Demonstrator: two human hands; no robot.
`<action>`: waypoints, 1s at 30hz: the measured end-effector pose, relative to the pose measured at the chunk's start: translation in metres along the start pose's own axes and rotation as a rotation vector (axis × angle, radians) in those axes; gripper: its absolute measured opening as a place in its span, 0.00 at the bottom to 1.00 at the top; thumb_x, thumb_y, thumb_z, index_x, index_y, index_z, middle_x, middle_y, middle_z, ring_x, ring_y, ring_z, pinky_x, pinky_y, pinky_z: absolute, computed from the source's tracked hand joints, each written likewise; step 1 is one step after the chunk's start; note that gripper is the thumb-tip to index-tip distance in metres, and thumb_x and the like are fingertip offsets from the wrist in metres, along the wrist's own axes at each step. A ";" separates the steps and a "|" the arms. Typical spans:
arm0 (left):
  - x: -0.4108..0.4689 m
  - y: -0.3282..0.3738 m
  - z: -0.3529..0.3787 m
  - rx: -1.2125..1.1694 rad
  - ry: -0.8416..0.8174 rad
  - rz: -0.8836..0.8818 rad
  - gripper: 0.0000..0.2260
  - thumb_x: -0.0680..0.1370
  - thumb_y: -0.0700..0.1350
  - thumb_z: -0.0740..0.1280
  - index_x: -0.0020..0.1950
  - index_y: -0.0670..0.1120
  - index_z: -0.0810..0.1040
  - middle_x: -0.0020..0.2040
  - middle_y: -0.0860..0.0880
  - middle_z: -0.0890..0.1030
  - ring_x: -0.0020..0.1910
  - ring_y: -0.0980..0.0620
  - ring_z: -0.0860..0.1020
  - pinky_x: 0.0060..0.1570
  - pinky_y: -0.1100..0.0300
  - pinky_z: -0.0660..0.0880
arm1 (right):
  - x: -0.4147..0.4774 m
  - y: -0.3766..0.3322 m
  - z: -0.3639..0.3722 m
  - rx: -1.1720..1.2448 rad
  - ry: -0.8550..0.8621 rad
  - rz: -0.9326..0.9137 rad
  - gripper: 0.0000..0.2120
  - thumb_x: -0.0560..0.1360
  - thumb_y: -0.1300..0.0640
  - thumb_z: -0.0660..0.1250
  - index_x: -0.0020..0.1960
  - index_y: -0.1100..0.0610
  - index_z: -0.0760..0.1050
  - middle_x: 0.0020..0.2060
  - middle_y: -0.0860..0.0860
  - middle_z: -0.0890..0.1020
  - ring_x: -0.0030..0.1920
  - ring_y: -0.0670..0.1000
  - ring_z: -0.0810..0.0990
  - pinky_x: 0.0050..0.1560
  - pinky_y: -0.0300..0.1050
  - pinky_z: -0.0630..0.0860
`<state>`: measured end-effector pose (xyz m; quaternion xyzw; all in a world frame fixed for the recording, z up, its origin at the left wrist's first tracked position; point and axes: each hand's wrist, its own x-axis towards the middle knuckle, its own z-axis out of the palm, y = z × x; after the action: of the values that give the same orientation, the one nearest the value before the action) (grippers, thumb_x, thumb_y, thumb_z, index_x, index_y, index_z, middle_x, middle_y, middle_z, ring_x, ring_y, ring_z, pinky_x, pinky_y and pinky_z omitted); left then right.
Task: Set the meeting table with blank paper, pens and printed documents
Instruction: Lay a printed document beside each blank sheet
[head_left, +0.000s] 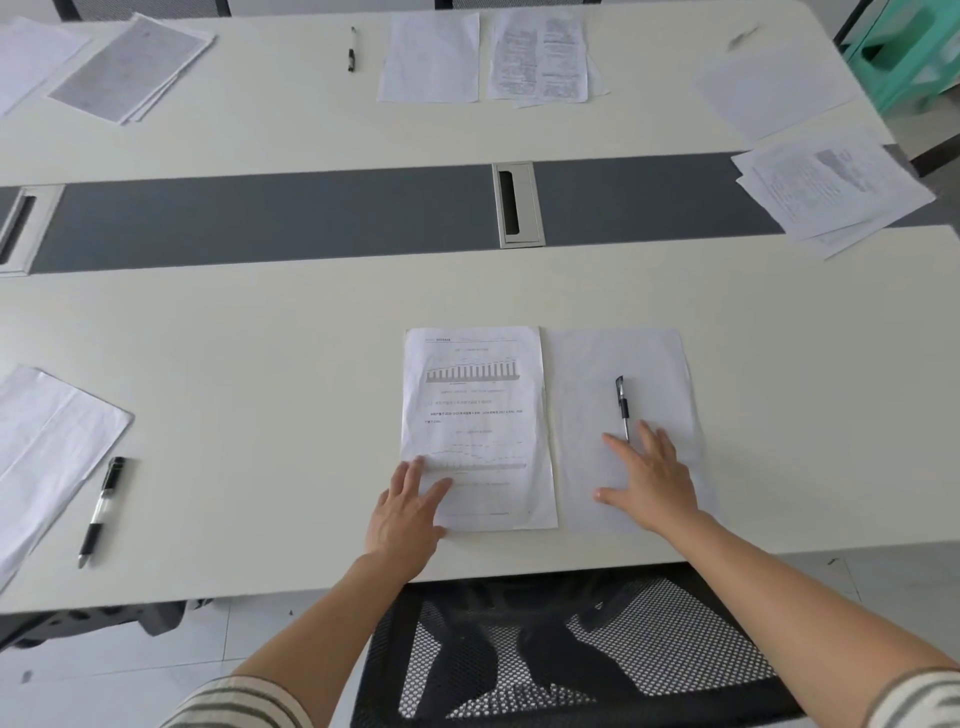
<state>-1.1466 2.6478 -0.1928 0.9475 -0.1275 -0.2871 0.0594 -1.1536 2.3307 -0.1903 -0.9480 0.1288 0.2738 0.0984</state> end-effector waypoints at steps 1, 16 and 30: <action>-0.001 0.000 -0.001 0.009 -0.002 0.002 0.29 0.78 0.53 0.65 0.76 0.55 0.57 0.80 0.45 0.45 0.78 0.44 0.46 0.75 0.51 0.57 | -0.002 -0.001 -0.001 0.004 0.000 -0.003 0.40 0.70 0.38 0.70 0.77 0.43 0.56 0.79 0.55 0.48 0.79 0.59 0.45 0.71 0.56 0.63; -0.105 -0.010 -0.055 -0.707 0.331 -0.025 0.08 0.77 0.44 0.67 0.55 0.49 0.81 0.40 0.55 0.83 0.41 0.60 0.80 0.44 0.65 0.76 | -0.155 -0.043 -0.023 0.440 0.315 -0.220 0.11 0.76 0.54 0.69 0.58 0.53 0.81 0.44 0.42 0.85 0.44 0.42 0.82 0.48 0.39 0.80; -0.339 -0.016 0.035 -1.417 0.683 -0.584 0.05 0.72 0.41 0.73 0.47 0.45 0.83 0.38 0.43 0.86 0.36 0.48 0.84 0.37 0.55 0.78 | -0.241 -0.109 -0.002 0.700 0.000 -0.553 0.08 0.72 0.60 0.74 0.45 0.47 0.83 0.37 0.42 0.85 0.36 0.46 0.82 0.39 0.38 0.78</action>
<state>-1.4349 2.7552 -0.0457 0.7157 0.3584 -0.0005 0.5995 -1.3168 2.4798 -0.0448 -0.8563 -0.0445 0.1773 0.4831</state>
